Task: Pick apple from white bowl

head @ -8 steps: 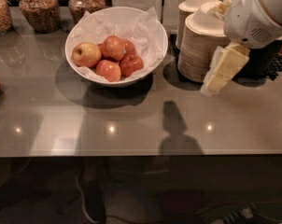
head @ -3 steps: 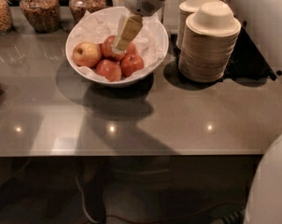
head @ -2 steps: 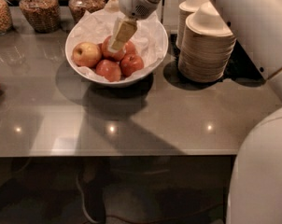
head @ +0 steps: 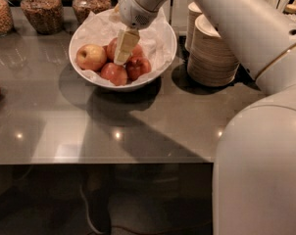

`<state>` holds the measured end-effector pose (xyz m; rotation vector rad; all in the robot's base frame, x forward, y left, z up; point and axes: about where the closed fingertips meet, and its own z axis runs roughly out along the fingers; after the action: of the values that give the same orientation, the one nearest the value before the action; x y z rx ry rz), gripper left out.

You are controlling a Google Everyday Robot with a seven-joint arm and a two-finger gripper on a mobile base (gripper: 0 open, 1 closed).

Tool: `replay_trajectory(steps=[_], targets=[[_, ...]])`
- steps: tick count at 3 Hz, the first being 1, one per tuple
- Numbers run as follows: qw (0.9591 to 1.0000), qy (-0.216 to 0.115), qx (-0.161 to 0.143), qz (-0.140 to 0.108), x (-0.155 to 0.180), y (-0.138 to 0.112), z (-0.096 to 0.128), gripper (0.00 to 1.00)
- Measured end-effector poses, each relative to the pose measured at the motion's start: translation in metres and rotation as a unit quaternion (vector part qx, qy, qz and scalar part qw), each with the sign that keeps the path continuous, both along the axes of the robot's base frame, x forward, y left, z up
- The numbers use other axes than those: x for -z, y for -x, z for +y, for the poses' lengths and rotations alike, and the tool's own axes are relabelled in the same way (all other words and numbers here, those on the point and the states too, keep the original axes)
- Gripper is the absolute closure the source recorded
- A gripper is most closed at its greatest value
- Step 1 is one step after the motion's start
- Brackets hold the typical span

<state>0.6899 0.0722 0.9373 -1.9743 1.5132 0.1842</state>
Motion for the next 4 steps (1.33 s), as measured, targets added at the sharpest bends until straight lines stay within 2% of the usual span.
replay_trajectory(steps=[1, 2, 3, 4], targets=[[0.9998, 0.017, 0.004, 0.013, 0.018, -0.007, 0.001, 0.22], [0.9992, 0.034, 0.008, 0.020, 0.028, -0.010, -0.001, 0.41], [0.9992, 0.034, 0.008, 0.019, 0.025, -0.010, -0.002, 0.65], [0.9985, 0.049, 0.023, 0.012, 0.007, -0.005, -0.025, 0.88]])
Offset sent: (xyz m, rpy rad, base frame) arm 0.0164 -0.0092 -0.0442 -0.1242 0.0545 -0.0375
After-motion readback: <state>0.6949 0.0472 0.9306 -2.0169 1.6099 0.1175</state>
